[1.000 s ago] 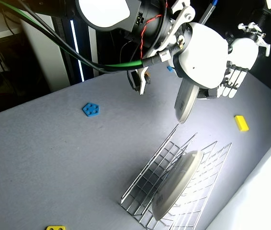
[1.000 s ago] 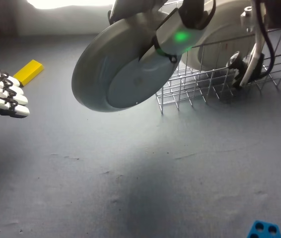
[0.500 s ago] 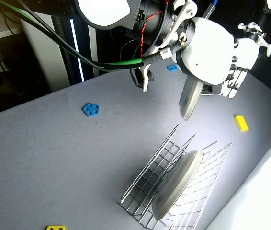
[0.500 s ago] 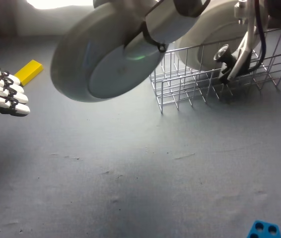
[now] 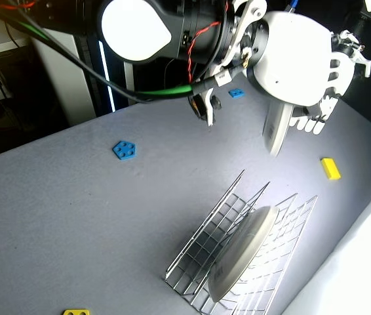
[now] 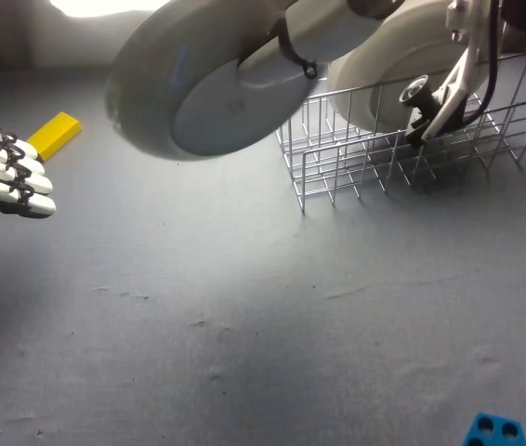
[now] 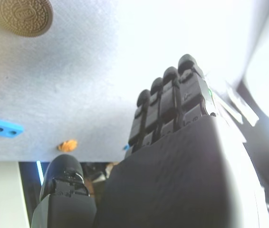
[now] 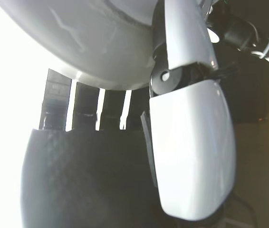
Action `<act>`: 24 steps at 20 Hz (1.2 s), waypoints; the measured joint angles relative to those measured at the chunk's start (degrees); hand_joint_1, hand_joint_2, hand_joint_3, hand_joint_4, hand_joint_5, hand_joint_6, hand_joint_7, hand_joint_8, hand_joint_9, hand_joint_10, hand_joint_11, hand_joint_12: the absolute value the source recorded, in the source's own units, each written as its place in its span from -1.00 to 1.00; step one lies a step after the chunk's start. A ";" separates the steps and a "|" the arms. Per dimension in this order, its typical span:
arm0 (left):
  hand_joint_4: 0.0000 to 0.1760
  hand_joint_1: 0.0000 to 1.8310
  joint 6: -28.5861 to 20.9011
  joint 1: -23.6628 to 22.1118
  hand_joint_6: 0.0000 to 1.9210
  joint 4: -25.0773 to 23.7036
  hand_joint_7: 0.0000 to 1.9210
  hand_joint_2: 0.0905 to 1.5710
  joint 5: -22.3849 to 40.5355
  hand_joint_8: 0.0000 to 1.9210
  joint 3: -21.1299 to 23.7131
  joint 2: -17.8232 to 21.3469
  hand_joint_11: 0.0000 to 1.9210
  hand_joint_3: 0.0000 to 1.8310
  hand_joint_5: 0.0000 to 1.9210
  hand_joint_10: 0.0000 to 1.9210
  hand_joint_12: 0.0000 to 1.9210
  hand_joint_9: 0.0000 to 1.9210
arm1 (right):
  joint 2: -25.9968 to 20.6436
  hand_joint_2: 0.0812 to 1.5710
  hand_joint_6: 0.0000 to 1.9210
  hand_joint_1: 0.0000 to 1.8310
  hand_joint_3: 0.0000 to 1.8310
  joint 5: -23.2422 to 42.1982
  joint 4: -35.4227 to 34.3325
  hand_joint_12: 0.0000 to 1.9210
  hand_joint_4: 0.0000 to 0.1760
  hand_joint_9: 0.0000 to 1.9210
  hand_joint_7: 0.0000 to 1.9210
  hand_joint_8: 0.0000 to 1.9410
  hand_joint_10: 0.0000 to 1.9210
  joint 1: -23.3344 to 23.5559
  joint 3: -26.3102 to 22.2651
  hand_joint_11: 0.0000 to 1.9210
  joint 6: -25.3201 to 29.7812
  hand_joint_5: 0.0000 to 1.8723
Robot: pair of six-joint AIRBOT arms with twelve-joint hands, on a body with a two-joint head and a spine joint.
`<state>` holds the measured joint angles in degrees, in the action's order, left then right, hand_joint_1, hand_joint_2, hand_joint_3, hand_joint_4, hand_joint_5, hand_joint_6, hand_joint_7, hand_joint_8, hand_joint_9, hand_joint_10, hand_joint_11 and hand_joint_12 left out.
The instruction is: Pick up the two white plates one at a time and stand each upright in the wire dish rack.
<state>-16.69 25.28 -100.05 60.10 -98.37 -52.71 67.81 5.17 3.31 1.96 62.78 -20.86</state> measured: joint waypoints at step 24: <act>-1.00 -1.00 0.00 0.02 -0.99 0.00 -0.97 0.36 0.04 -0.99 0.28 -0.02 -1.00 -1.00 -0.97 -1.00 -1.00 -0.99 | -2.60 0.36 0.01 0.50 -1.00 -2.29 -10.88 0.27 -1.00 -0.09 0.13 -0.15 0.17 -3.98 4.39 -0.29 -2.34 0.07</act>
<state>-16.69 25.30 -100.05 60.14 -98.08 -52.73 65.21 2.87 -7.57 -2.02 67.18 -23.20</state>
